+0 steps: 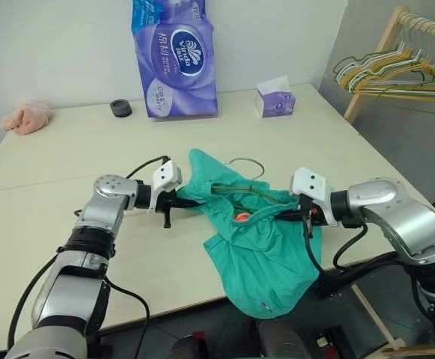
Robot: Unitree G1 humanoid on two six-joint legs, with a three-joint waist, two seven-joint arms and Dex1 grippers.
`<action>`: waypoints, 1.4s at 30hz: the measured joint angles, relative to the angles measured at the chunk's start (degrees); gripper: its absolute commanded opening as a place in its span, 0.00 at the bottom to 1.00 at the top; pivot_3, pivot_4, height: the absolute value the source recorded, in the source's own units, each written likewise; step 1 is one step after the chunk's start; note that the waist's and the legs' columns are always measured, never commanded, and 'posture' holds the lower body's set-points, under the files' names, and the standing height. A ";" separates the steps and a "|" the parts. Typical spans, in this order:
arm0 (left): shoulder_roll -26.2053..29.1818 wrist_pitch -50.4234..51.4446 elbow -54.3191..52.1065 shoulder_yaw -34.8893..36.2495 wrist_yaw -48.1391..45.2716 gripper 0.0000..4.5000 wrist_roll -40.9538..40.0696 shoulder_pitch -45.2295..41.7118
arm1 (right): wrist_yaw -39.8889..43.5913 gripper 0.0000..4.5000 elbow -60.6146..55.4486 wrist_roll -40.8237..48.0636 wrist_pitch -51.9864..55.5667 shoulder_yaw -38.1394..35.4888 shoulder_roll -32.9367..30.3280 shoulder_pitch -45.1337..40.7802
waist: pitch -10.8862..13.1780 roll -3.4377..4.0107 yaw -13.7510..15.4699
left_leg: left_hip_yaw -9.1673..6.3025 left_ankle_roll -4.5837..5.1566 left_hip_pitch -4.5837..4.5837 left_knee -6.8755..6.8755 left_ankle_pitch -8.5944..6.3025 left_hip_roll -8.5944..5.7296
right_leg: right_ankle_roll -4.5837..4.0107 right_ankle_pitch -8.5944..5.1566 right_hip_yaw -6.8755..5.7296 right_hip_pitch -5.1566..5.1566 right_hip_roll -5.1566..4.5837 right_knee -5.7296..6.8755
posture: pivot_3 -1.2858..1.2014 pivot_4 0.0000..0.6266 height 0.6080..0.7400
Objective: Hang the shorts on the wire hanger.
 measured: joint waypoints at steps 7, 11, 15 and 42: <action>-0.46 -0.01 4.86 3.27 5.73 0.01 -0.45 -2.06 | 0.58 0.00 -0.75 1.45 -0.90 -2.17 -4.22 3.25 | 0.00 0.00 0.10 | 0.01 0.00 -0.01 0.00 0.00 0.00 | 0.00 0.00 -0.01 0.00 -0.01 0.00 | 0.41 0.10 1.00; -1.19 0.35 6.21 4.27 7.61 0.01 -0.53 -2.60 | 0.27 0.00 -3.15 2.34 -0.73 -4.17 -5.42 4.76 | 0.00 -0.01 0.16 | 0.01 0.00 0.00 0.00 0.00 0.00 | 0.00 0.00 -0.01 0.01 -0.01 -0.01 | 0.40 0.11 1.00; -1.12 0.05 6.06 3.76 7.31 0.01 0.38 -2.22 | 0.08 0.00 -4.68 4.34 0.32 -5.59 -5.28 4.84 | 0.00 0.00 0.12 | 0.00 0.00 0.00 0.00 0.00 0.00 | 0.00 0.00 -0.01 0.00 0.00 0.00 | 0.40 0.11 1.00; 5.29 4.80 -3.87 11.90 14.70 0.75 -4.22 3.09 | -7.32 0.00 -3.23 8.31 5.42 -10.03 -1.86 7.46 | -0.04 0.04 0.07 | -0.02 0.00 0.01 -0.01 0.00 0.01 | 0.00 0.00 0.03 -0.01 -0.02 0.00 | 0.41 0.12 1.00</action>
